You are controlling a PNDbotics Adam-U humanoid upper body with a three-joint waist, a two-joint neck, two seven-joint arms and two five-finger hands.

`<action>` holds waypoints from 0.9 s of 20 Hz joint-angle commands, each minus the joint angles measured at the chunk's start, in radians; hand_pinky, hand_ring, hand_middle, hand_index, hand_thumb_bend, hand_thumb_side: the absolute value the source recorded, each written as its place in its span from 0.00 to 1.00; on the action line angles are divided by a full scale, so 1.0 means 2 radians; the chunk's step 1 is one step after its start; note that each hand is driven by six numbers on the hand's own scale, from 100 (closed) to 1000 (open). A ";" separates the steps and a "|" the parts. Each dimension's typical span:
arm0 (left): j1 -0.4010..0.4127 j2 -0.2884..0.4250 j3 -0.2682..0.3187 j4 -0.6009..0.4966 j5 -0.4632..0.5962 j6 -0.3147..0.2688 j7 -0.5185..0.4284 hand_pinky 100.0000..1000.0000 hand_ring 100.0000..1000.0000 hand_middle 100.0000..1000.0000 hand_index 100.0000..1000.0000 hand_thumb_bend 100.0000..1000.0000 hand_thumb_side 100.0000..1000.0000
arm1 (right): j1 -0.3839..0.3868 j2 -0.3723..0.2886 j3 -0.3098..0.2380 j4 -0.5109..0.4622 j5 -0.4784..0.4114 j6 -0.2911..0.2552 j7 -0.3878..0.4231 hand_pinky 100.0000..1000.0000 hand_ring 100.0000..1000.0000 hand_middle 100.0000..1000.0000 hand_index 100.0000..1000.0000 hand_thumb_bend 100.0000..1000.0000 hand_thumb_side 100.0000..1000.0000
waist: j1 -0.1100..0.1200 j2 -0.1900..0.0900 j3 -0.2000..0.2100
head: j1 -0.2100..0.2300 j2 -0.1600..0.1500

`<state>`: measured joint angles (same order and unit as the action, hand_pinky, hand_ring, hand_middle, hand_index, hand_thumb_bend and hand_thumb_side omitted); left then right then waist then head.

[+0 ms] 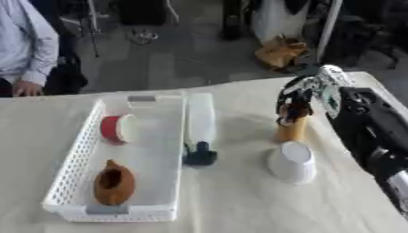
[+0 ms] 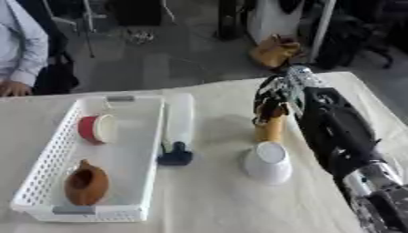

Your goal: Pick up objects on the table and place them in the box.

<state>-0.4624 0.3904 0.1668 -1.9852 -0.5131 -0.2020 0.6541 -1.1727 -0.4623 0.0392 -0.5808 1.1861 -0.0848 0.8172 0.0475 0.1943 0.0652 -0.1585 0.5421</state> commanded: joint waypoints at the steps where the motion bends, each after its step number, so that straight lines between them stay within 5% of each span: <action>1: -0.009 0.006 0.006 -0.007 -0.002 0.000 0.002 1.00 0.95 0.79 0.86 0.00 1.00 | -0.015 -0.011 -0.004 -0.008 -0.001 0.001 -0.007 0.35 0.64 0.83 0.68 0.00 0.17 | 0.000 -0.008 0.000 | -0.002 0.001; 18: -0.009 0.007 0.006 -0.007 -0.003 -0.002 0.002 1.00 0.95 0.79 0.86 0.00 1.00 | -0.038 -0.010 -0.005 -0.033 -0.012 -0.002 -0.022 0.31 0.60 0.81 0.65 0.00 0.18 | -0.004 -0.010 -0.002 | -0.004 0.003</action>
<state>-0.4626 0.3904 0.1671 -1.9852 -0.5135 -0.2029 0.6562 -1.2174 -0.4622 0.0335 -0.6164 1.1721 -0.0886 0.7786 0.0411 0.1937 0.0614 -0.1632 0.5424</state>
